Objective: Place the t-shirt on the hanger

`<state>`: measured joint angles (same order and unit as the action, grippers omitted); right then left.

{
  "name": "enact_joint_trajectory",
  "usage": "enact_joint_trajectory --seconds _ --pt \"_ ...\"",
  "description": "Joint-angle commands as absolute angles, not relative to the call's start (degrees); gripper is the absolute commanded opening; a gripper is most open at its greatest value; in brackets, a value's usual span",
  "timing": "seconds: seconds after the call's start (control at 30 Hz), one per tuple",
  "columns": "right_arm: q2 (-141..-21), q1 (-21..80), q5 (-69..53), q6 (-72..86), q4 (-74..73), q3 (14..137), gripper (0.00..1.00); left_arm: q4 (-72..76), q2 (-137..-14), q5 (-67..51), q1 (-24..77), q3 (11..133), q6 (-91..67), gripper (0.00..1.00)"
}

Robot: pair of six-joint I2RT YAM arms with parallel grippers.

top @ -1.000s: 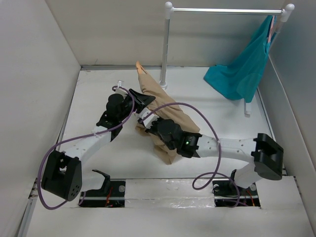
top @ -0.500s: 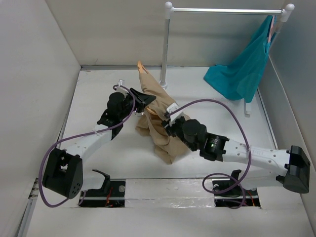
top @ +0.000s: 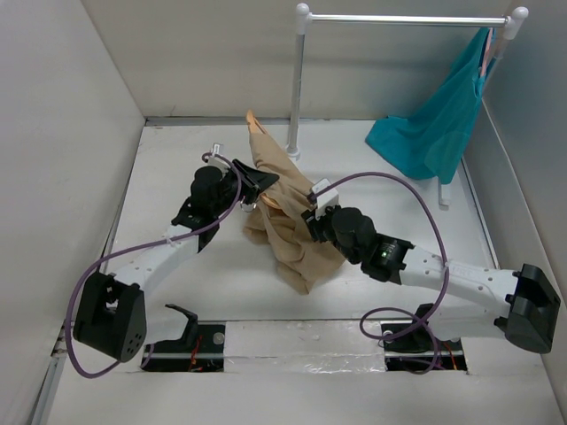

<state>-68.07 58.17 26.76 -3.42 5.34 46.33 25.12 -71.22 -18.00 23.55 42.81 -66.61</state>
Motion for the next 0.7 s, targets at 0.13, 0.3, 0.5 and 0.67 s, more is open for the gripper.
enact_joint_trajectory --seconds 0.13,0.3,0.5,0.67 --pt "-67.8 52.8 18.6 -0.2 9.9 45.7 0.34 25.9 -65.7 -18.0 23.7 45.2 -64.1 0.0" --pt "-67.9 50.5 13.8 1.8 10.2 48.3 0.0 21.8 -64.6 -18.0 23.7 46.2 -61.2 0.0" --pt "-68.5 46.0 9.1 1.5 12.1 54.9 0.0 9.7 -65.0 -19.6 23.7 52.1 -53.4 0.0" --pt "-73.6 41.7 4.9 1.4 12.1 61.5 0.0 2.2 -65.4 -20.7 23.7 56.2 -48.0 0.0"
